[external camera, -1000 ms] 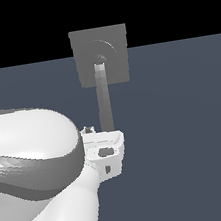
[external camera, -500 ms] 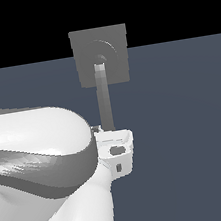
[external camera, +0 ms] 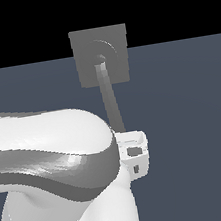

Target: Turn on the faucet by rotating a designated handle.

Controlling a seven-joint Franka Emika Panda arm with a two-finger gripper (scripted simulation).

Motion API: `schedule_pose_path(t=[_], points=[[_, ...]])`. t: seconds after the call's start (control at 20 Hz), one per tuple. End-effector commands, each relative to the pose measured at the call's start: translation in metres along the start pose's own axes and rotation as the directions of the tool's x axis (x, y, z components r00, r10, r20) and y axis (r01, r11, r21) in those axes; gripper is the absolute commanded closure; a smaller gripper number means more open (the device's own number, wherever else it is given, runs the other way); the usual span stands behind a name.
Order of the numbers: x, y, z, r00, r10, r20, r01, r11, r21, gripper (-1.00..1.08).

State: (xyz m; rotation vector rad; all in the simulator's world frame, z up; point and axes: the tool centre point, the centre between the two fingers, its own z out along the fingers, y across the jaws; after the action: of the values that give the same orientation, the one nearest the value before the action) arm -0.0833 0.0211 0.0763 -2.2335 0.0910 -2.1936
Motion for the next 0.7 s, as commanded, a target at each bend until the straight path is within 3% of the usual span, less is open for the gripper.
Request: schedule_pose_path(t=[0.0, 0.65], points=[[0.01, 0.023, 0.004, 1.0, -0.006, -0.02, 0.006, 1.0, -0.023, 1.08], [0.013, 0.072, 0.003, 1.0, -0.007, -0.02, 0.007, 1.0, -0.024, 1.08]])
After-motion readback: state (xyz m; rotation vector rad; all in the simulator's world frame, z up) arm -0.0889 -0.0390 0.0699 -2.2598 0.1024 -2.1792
